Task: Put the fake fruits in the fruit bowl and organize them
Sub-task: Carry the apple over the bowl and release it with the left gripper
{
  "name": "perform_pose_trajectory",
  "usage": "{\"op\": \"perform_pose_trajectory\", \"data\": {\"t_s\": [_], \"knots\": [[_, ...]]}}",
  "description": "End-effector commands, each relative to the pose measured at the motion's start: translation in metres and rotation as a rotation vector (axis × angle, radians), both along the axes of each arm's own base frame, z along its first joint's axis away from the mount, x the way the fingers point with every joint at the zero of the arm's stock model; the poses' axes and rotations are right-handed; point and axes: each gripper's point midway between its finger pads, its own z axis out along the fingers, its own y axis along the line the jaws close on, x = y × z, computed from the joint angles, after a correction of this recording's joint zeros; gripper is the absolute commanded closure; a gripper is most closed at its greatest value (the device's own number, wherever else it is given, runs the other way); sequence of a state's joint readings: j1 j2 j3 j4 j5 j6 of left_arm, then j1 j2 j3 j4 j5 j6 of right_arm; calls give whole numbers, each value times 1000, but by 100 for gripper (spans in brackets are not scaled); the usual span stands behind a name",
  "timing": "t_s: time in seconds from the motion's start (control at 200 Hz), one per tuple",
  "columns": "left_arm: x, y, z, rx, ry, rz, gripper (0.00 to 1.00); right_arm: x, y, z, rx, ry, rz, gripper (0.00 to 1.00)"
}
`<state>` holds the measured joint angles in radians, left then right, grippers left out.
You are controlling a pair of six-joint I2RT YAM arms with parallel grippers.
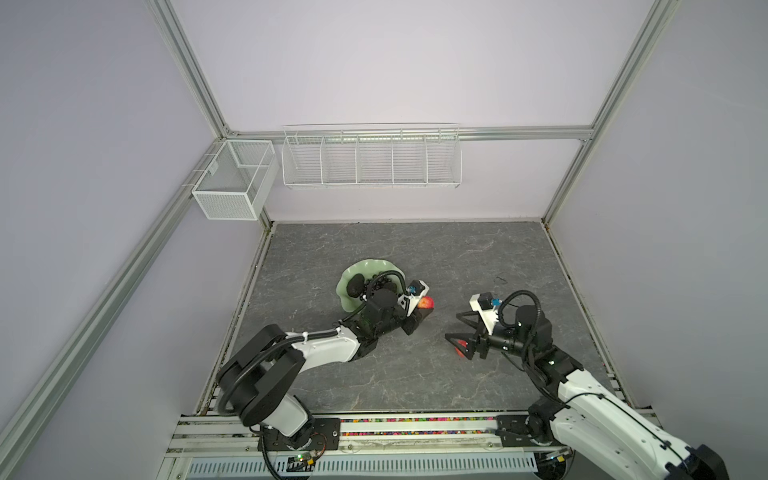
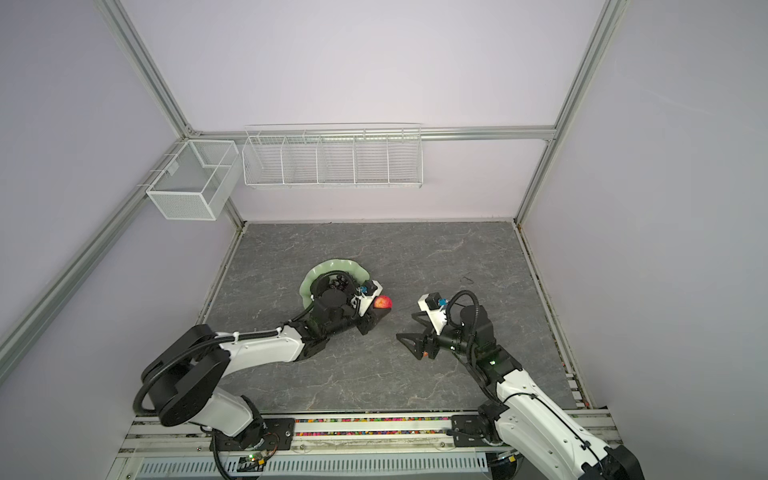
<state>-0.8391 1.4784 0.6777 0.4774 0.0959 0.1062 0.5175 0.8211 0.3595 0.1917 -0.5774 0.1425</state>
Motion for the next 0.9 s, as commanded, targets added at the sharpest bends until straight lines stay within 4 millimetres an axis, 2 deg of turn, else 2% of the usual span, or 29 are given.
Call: {"op": "perform_pose_trajectory", "data": {"t_s": [0.0,0.05,0.17,0.215,0.315,0.445,0.68,0.78,0.895], "knots": [[30,41,0,123,18,220,52,-1,19,3,7,-32,64,12],[46,61,4,140,47,309,52,-1,27,-1,-4,-24,81,12],[81,115,-3,164,156,531,53,-1,41,-4,-23,-31,102,12],[90,129,-3,147,186,583,54,-1,42,-5,-29,-41,93,12],[105,147,-7,141,221,648,53,0,42,-4,-39,-70,68,12],[128,157,-20,153,280,688,53,4,36,-6,-57,-91,29,12],[169,155,-36,176,316,742,53,6,39,-10,-63,-84,34,12],[179,152,-44,195,333,747,53,11,42,-8,-47,-83,26,12],[180,151,-56,238,386,756,53,17,45,-6,-41,-87,10,12]]}}
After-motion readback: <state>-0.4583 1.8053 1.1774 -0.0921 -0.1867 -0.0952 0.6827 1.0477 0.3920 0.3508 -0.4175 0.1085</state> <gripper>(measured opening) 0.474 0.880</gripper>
